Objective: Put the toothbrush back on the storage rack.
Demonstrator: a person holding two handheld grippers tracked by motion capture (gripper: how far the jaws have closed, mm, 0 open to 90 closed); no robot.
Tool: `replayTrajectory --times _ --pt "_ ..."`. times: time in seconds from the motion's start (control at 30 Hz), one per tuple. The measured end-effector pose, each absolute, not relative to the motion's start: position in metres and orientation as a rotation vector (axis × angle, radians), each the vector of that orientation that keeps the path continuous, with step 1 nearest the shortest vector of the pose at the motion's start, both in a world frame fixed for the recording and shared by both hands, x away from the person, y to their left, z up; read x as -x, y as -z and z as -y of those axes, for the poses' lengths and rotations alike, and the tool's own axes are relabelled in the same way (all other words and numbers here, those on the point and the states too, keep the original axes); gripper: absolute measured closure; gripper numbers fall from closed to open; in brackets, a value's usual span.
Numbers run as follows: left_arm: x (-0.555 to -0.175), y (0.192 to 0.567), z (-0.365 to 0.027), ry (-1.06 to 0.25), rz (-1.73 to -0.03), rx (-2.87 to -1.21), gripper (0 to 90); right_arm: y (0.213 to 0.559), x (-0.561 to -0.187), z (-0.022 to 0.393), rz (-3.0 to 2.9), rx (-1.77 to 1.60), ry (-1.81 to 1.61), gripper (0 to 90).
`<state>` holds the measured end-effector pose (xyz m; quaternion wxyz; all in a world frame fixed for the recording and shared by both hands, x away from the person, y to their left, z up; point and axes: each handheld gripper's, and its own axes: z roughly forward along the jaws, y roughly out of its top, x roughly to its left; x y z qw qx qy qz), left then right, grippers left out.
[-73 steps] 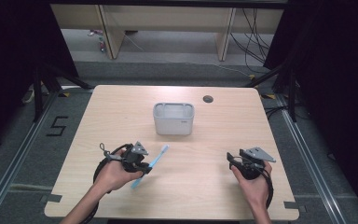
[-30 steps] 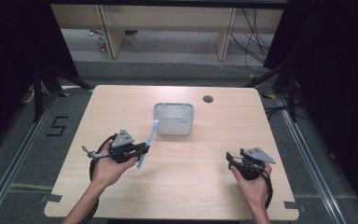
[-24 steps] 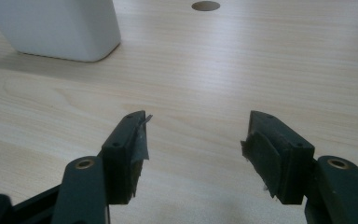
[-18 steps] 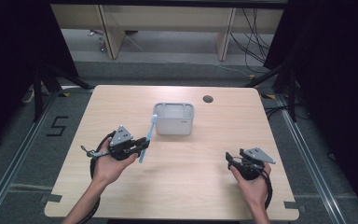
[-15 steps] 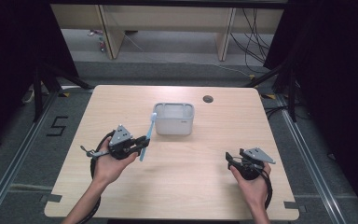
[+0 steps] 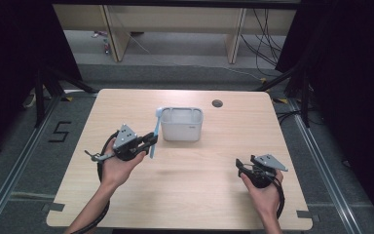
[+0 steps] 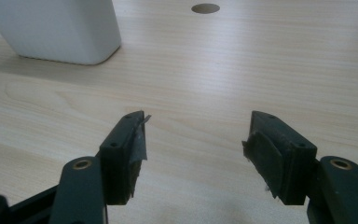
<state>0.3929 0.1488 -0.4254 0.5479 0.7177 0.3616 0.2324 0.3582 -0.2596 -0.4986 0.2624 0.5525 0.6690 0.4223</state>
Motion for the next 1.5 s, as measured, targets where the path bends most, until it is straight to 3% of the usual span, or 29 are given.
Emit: replayTrajectory --times 1.5 --pt "-0.418 0.418 -0.143 -0.617 -0.832 -1.556 78.6 0.501 -0.36 0.26 -1.807 -1.455 -1.141 37.9"
